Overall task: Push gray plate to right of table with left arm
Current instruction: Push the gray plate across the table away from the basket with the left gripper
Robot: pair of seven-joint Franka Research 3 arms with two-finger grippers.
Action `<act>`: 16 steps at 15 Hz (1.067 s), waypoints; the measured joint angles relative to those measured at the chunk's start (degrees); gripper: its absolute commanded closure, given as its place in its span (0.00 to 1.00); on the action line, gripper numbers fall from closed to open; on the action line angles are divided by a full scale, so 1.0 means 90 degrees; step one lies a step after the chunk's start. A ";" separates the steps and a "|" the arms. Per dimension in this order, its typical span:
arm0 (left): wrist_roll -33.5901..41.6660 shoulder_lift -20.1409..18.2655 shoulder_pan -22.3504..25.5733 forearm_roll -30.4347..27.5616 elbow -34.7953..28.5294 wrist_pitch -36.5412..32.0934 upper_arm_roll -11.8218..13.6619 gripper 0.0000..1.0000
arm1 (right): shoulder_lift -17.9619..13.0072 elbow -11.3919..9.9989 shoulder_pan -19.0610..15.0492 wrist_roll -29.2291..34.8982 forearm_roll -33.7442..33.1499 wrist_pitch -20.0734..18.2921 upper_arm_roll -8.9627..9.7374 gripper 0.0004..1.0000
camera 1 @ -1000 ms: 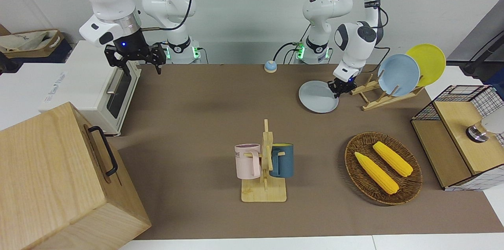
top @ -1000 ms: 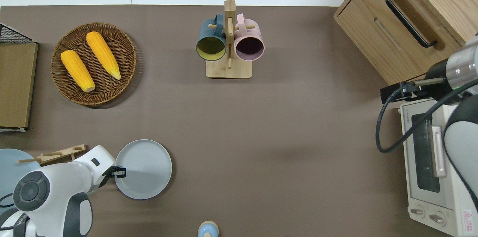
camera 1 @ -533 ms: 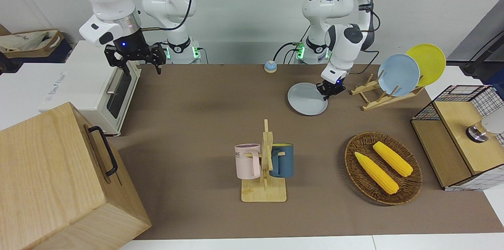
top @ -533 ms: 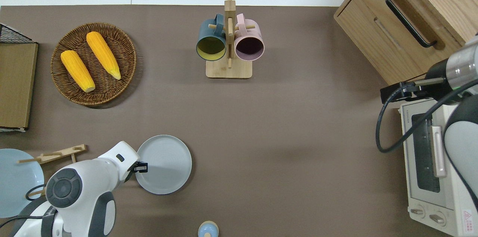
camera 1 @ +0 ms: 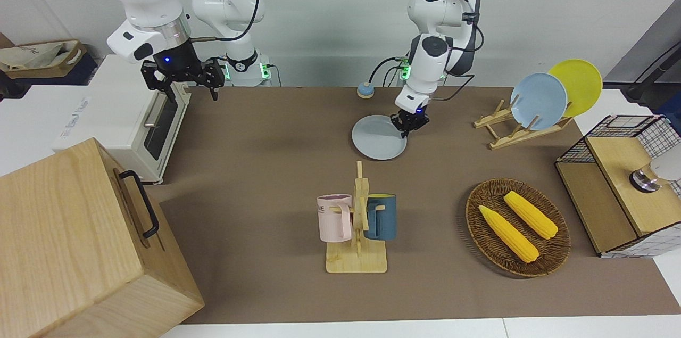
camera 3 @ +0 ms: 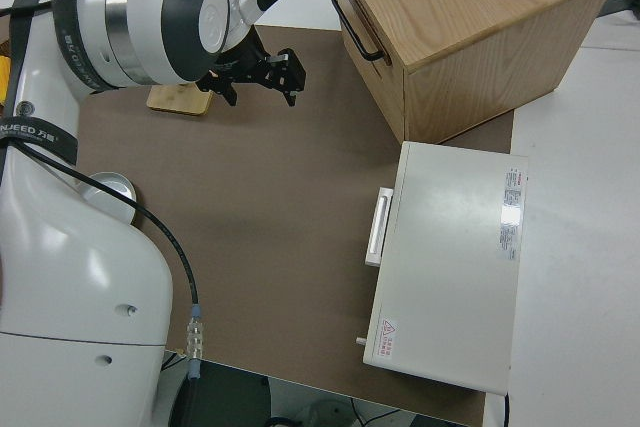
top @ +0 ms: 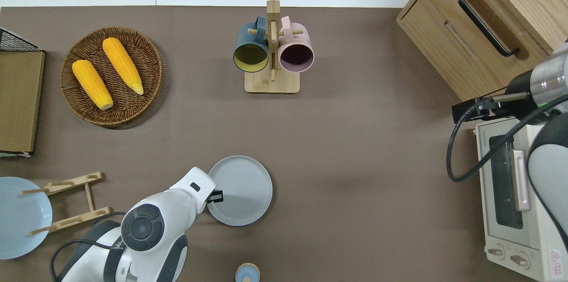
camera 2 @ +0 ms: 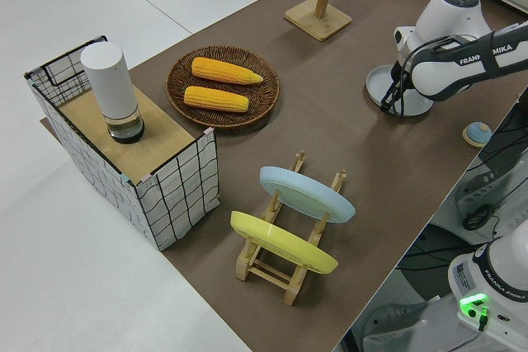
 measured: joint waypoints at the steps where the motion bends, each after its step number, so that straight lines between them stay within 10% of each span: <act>1: -0.0214 0.0088 -0.0162 0.0000 0.0097 0.0006 -0.0004 1.00 | 0.0000 0.0000 0.0000 0.0000 0.0000 0.0000 0.0000 0.02; 16: -0.2940 0.1174 -0.1836 0.0445 0.1336 0.0103 -0.0036 1.00 | 0.0000 0.0000 0.0000 0.0000 0.0000 0.0000 0.0000 0.02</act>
